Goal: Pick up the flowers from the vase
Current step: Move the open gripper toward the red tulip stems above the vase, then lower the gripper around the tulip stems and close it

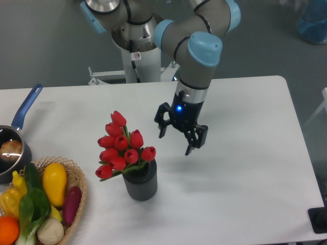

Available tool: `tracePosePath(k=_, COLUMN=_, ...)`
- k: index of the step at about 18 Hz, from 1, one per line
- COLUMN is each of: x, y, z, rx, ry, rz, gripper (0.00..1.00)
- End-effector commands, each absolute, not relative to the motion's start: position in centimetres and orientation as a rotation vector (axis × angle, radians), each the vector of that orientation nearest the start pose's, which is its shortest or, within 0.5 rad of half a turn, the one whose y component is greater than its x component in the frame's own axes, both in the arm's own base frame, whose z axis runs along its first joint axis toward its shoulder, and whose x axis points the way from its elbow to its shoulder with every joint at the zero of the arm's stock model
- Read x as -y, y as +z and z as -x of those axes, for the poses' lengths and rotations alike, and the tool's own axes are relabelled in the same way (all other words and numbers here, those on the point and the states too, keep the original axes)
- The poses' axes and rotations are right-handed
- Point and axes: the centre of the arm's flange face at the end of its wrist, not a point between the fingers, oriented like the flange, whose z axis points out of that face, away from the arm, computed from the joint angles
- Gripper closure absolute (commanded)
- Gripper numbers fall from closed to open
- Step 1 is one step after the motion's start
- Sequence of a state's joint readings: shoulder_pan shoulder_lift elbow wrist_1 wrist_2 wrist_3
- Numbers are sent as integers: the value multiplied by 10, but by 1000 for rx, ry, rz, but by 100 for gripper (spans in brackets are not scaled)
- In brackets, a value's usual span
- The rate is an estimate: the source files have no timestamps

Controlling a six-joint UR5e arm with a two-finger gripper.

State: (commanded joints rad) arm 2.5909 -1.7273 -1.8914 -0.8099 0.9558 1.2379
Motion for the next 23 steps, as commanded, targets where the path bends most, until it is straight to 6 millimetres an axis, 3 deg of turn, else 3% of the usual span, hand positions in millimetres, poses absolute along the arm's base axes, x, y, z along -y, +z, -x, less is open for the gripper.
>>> tracePosePath(k=4, x=-449, y=363, z=346, rx=-426, ry=-43, rz=2348, gripper=0)
tracePosePath(k=12, x=-465, y=359, z=337, rx=-482, ry=-84, rz=2296, gripper=0)
tracePosePath(k=23, x=-501, y=341, z=356, rx=-515, ry=-123, rz=2283, gripper=0)
